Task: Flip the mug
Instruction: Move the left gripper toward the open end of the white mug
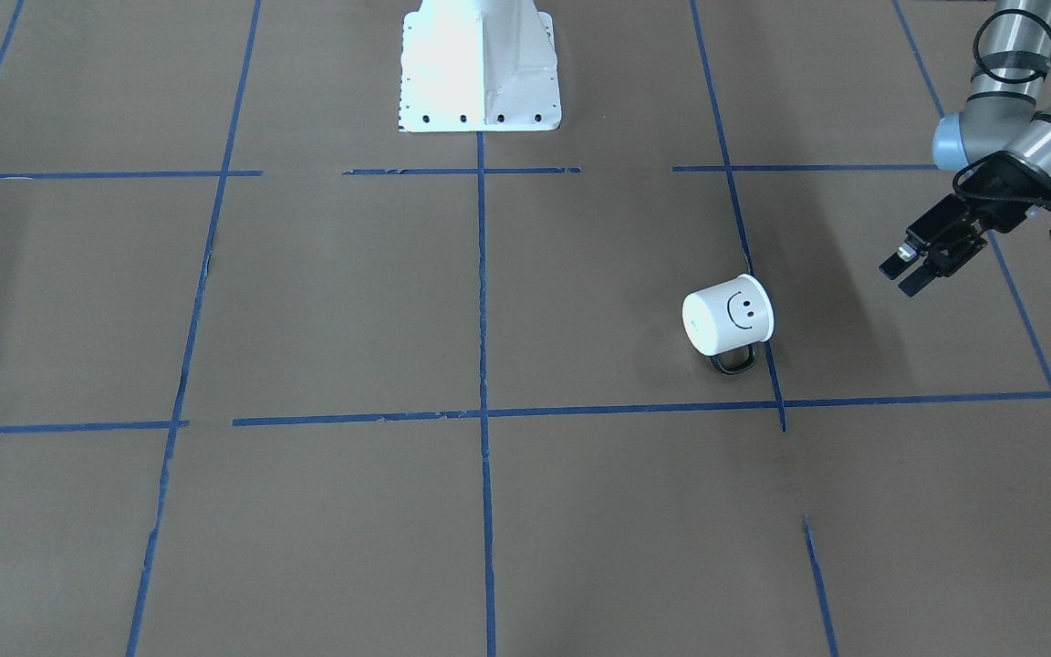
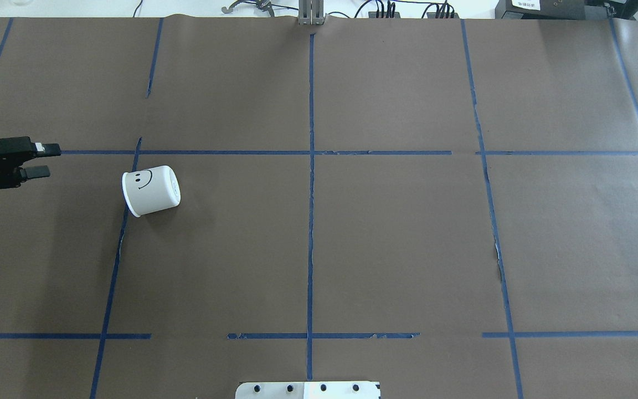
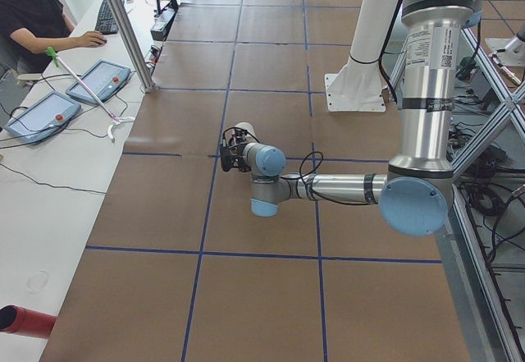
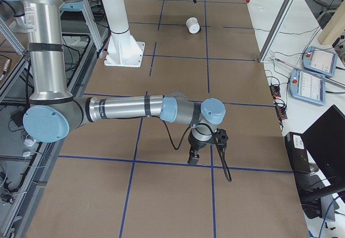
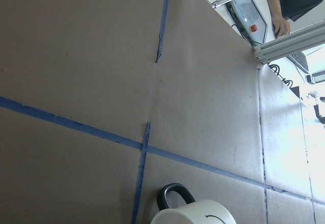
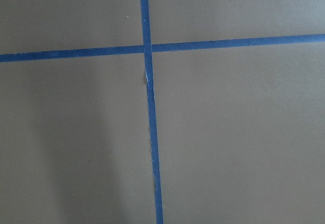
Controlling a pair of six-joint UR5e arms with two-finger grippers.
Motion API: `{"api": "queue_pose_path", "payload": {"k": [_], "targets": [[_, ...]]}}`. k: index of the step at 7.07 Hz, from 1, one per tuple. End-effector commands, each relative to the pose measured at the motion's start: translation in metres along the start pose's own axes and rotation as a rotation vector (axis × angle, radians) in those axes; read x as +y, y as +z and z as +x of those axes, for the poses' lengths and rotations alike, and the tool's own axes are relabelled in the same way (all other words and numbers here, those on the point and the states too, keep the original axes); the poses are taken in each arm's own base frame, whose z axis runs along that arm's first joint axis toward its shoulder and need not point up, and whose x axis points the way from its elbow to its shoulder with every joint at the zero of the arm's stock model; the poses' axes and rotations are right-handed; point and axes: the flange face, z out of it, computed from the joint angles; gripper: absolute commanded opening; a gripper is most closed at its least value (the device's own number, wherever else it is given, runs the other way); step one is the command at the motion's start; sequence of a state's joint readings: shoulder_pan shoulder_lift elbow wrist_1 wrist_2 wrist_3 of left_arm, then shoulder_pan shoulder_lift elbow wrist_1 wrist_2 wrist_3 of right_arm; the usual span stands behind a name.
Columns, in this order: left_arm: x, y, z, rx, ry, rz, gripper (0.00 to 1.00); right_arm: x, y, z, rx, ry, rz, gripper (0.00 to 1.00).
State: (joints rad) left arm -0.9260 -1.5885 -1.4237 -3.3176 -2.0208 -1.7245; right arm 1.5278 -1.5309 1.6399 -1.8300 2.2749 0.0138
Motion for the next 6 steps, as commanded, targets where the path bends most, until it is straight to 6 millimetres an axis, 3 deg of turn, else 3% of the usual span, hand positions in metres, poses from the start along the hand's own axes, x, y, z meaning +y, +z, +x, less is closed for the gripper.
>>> {"api": "queue_pose_path", "payload": {"k": [1,2,6], "targets": [[0.035,0.044,0.012,0.098,-0.072,0.033,1.00,0.000,0.000,0.000,0.000,0.000,0.000,1.00],[0.048,0.067,0.014,0.113,-0.083,0.030,1.00,0.000,0.000,0.000,0.000,0.000,0.000,1.00],[0.080,0.120,0.010,0.131,-0.120,0.016,0.99,0.000,0.000,0.000,0.000,0.000,0.000,1.00]]}}
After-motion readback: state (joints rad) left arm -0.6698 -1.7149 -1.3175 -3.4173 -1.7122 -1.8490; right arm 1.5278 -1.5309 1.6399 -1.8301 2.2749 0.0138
